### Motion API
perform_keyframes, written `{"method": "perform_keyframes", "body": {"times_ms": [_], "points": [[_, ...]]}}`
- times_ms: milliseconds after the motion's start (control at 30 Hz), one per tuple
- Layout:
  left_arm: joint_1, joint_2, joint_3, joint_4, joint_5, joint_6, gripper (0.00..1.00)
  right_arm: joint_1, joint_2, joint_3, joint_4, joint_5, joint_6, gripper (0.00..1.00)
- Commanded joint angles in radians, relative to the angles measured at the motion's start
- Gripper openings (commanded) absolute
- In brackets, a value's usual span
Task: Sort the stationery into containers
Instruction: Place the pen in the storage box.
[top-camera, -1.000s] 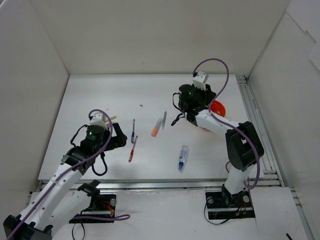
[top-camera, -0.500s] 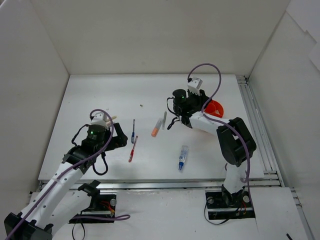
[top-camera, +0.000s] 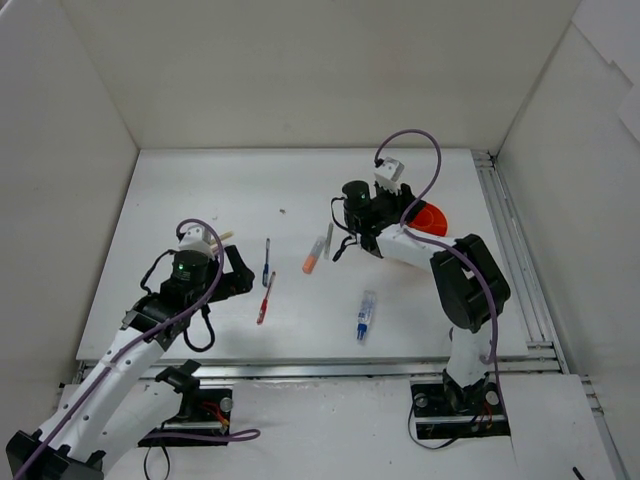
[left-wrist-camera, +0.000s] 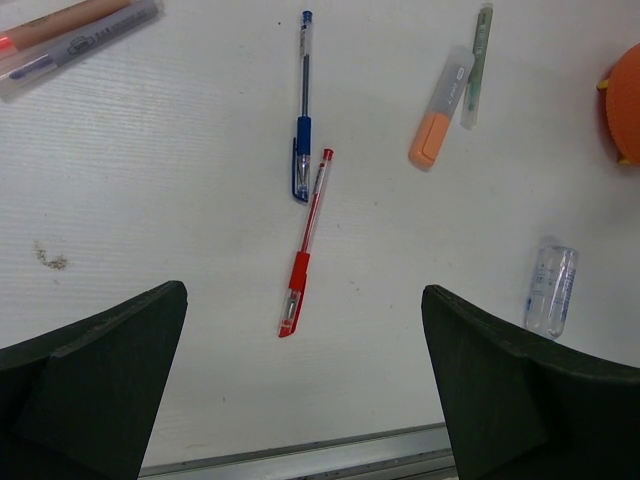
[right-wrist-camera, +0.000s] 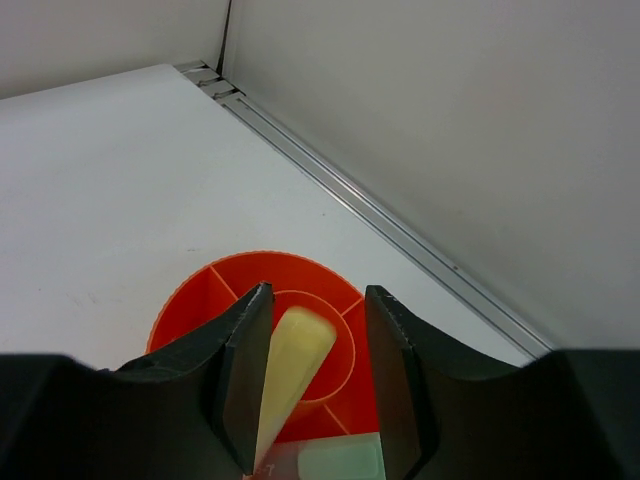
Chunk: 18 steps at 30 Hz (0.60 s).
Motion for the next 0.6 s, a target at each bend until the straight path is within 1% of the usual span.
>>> {"method": "perform_keyframes", "body": {"times_ms": [0,33,67,133,167,267,300,333,367,400,433,467,500,533,567], "points": [[-0.005,-0.013,0.034,0.027,-0.014,-0.01,1.0,0.035,-0.094,-0.003,0.062,0.057,0.011,0.4],[-0.005,-0.015,0.034,0.029,-0.013,-0.011,1.0,0.043,-0.115,-0.009,0.062,0.059,-0.004,0.44],[-0.005,-0.016,0.032,0.027,-0.013,-0.011,1.0,0.055,-0.126,-0.012,0.062,0.056,-0.015,0.56],[-0.005,-0.023,0.031,0.027,-0.01,-0.01,1.0,0.084,-0.159,-0.021,0.063,0.056,-0.032,0.66],[-0.005,-0.026,0.031,0.029,-0.01,-0.01,1.0,0.095,-0.173,-0.026,0.062,0.039,-0.039,0.77],[-0.005,-0.03,0.028,0.027,-0.003,-0.007,1.0,0.133,-0.23,-0.048,0.062,-0.008,-0.091,0.88],[-0.005,-0.033,0.028,0.024,-0.003,-0.005,1.0,0.156,-0.241,-0.052,0.059,-0.12,-0.126,0.89],[-0.005,-0.035,0.029,0.024,0.0,-0.002,1.0,0.17,-0.262,-0.051,-0.007,-0.2,-0.171,0.92],[-0.005,-0.041,0.028,0.024,0.001,-0.001,1.0,0.194,-0.27,-0.04,-0.091,-0.351,-0.165,0.98],[-0.005,-0.043,0.026,0.024,0.001,0.001,1.0,0.202,-0.272,-0.002,-0.178,-0.404,-0.139,0.98],[-0.005,-0.047,0.025,0.021,0.003,0.002,1.0,0.202,-0.279,0.012,-0.323,-0.477,-0.101,0.98],[-0.005,-0.053,0.023,0.018,0.003,0.002,1.0,0.207,-0.284,0.018,-0.372,-0.663,-0.104,0.98],[-0.005,-0.056,0.02,0.015,0.001,0.002,1.0,0.202,-0.29,0.015,-0.435,-0.761,-0.146,0.98],[-0.005,-0.062,0.018,0.015,0.003,0.002,1.0,0.202,-0.289,0.017,-0.464,-0.97,-0.18,0.98],[-0.005,-0.072,0.02,0.009,0.003,0.002,1.0,0.207,-0.284,0.032,-0.507,-1.075,-0.215,0.98]]}}
